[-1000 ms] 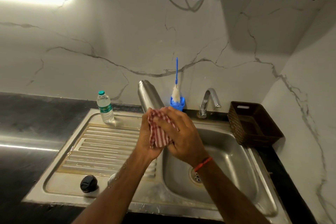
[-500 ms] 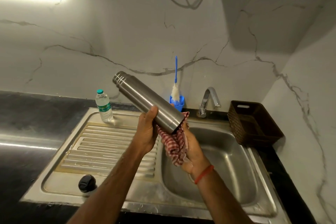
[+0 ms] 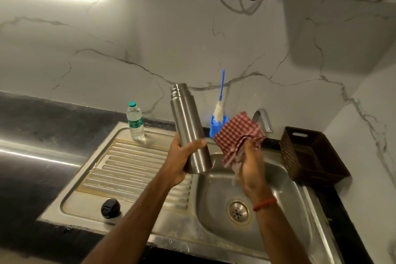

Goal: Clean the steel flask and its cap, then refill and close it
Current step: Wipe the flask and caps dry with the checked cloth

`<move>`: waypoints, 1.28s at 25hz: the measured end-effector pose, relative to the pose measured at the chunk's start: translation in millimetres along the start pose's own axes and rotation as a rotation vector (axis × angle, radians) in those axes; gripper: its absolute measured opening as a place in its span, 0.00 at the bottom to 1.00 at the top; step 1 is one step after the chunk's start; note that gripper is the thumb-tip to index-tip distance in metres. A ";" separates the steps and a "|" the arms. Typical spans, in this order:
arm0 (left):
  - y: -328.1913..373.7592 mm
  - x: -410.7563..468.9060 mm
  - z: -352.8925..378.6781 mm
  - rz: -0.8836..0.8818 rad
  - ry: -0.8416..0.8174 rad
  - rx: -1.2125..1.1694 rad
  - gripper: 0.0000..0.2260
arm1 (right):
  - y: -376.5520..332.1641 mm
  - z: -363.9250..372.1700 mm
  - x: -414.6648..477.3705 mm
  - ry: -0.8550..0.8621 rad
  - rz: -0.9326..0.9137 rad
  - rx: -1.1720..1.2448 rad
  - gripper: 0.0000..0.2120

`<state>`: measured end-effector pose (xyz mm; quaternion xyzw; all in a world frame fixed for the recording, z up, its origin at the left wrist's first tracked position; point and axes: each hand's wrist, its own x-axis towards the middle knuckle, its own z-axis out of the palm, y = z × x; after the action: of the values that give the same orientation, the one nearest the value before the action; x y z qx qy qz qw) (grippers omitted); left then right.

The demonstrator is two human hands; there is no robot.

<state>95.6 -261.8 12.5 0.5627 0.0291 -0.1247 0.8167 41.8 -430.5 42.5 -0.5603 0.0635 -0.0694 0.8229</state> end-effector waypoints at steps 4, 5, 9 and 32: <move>-16.7 -1.5 10.7 0.252 0.028 0.485 0.32 | 26.1 28.1 1.0 -0.296 -0.252 -0.576 0.27; -16.5 -0.9 10.6 0.310 0.015 0.572 0.30 | 28.8 27.9 7.6 -0.315 -0.338 -0.711 0.27; -4.3 -4.2 15.1 0.382 0.027 0.853 0.39 | 7.9 26.4 42.0 -0.265 -0.493 -0.869 0.33; -15.9 -11.5 -7.3 0.399 0.148 1.408 0.44 | -37.6 7.2 62.2 -0.374 -0.864 -1.788 0.11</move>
<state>81.4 -258.4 -2.6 0.9554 -0.1059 0.0756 0.2652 102.6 -449.1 78.5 -0.9485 -0.2460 -0.1996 0.0021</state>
